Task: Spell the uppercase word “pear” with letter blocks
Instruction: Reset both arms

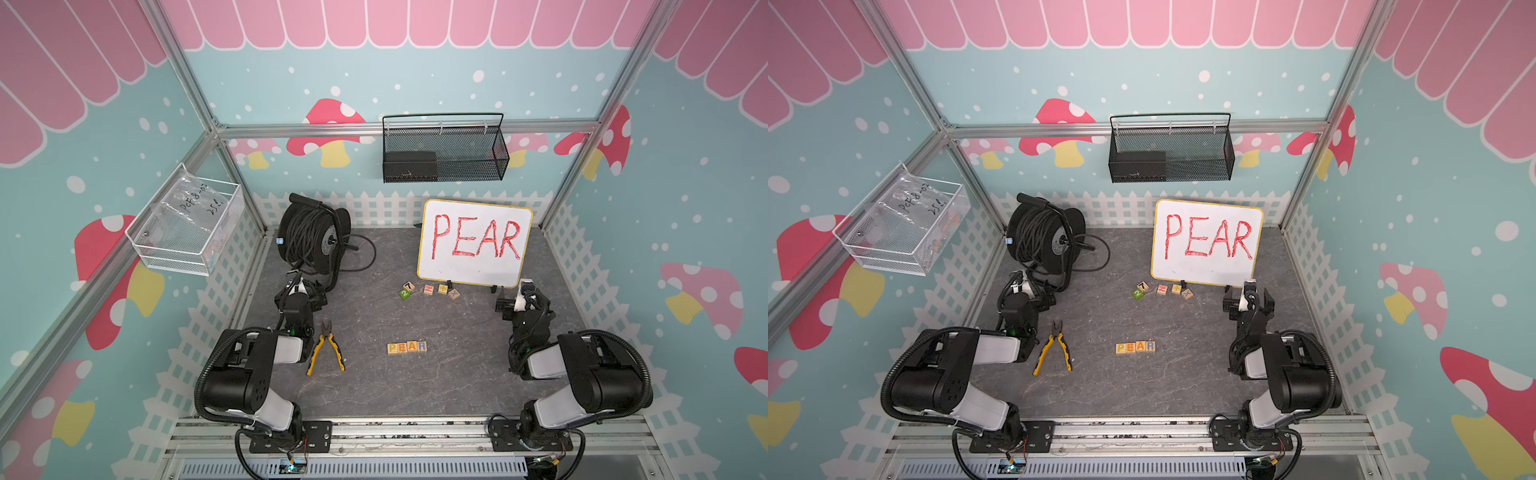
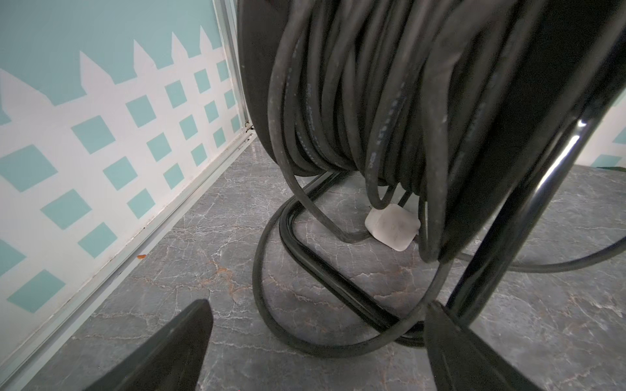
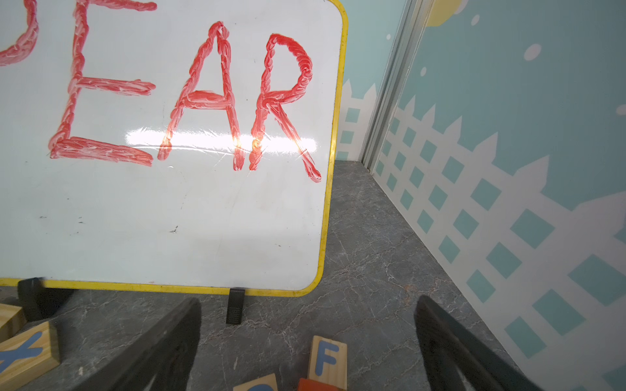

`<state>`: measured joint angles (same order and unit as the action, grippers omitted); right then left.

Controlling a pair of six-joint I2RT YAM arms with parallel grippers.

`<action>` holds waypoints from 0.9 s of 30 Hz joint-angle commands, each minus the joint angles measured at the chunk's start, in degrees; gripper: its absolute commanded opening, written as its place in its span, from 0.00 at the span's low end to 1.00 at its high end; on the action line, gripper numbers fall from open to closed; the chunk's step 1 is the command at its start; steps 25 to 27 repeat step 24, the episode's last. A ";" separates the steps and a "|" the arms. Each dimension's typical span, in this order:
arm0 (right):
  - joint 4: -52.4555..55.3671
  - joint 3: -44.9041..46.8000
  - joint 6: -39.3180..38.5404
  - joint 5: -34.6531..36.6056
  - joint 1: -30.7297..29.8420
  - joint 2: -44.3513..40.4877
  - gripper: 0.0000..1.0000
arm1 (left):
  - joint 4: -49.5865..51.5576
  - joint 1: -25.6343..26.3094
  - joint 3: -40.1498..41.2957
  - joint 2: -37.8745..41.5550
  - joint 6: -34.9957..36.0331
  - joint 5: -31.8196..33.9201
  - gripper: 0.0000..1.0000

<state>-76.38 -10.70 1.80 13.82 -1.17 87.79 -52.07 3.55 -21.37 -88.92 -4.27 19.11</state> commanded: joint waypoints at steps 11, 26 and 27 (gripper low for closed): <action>-1.58 0.17 0.04 -0.51 0.25 -0.10 0.99 | -0.04 0.30 -0.61 0.64 0.67 0.49 1.00; -1.59 0.19 0.04 -0.47 0.20 -0.13 1.00 | -0.05 0.14 -0.55 0.63 0.62 0.31 1.00; -1.59 0.19 0.04 -0.47 0.20 -0.13 1.00 | -0.05 0.14 -0.55 0.63 0.62 0.31 1.00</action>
